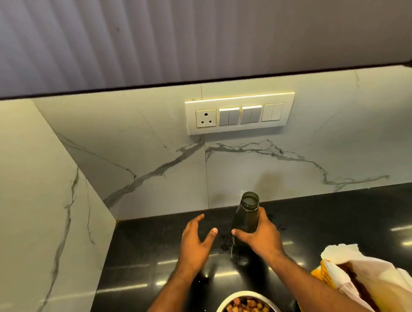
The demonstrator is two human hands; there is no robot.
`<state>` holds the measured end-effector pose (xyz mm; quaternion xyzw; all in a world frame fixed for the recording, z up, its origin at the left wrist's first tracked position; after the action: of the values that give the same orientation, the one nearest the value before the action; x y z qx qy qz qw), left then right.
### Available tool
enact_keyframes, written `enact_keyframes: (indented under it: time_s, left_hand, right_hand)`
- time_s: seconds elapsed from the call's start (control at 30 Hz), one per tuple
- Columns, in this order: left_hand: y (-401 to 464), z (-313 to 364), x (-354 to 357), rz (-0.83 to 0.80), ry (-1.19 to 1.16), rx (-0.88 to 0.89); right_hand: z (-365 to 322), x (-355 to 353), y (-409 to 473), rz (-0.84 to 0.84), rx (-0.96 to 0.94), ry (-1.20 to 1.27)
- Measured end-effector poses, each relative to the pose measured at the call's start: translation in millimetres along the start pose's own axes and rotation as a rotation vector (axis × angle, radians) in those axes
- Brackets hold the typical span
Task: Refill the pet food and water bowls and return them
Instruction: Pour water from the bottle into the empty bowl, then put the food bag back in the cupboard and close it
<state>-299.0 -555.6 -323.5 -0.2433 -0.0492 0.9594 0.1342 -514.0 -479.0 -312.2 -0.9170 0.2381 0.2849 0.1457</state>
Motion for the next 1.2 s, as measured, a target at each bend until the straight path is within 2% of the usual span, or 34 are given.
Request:
enact_keyframes:
  time_s: [0.17,0.37,0.7,0.93,1.1,1.2]
  left_hand:
    - [-6.3,-0.5,-5.3,0.025,0.013,0.003]
    - [-22.8,32.6,-24.4,0.055,-0.034,0.081]
    - [-77.7,124.9,-87.5,0.172,-0.08,0.338]
    - [-121.2,170.4,-143.6,0.32,-0.008,0.501]
    - [-178.0,208.7,-189.4,0.501,-0.067,0.605]
    - [-231.5,226.5,-220.7,0.691,-0.16,0.717]
  right_hand:
    - [-3.5,-0.7,-4.2,-0.001,-0.001,-0.001]
    - [-21.4,-20.1,-19.9,0.065,-0.052,0.089]
    - [-124.1,-80.5,-76.4,0.225,-0.371,0.16]
    - [-206.2,-115.6,-135.2,0.246,-0.585,0.251]
    - [-263.0,-143.1,-168.4,0.168,-0.729,0.51]
    - [-293.1,-166.6,-186.6,0.071,-0.758,0.924]
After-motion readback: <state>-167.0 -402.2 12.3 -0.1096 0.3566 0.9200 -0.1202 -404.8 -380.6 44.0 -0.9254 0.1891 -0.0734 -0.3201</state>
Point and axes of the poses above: each hand's wrist, its own y-axis towards the middle knuckle, its own x-axis out of the palm, z = x × y, the point moved 8 cm from there along y, towards the middle knuckle, and after that the axes turned 4 degrees about -x, right-handed, at the moved point
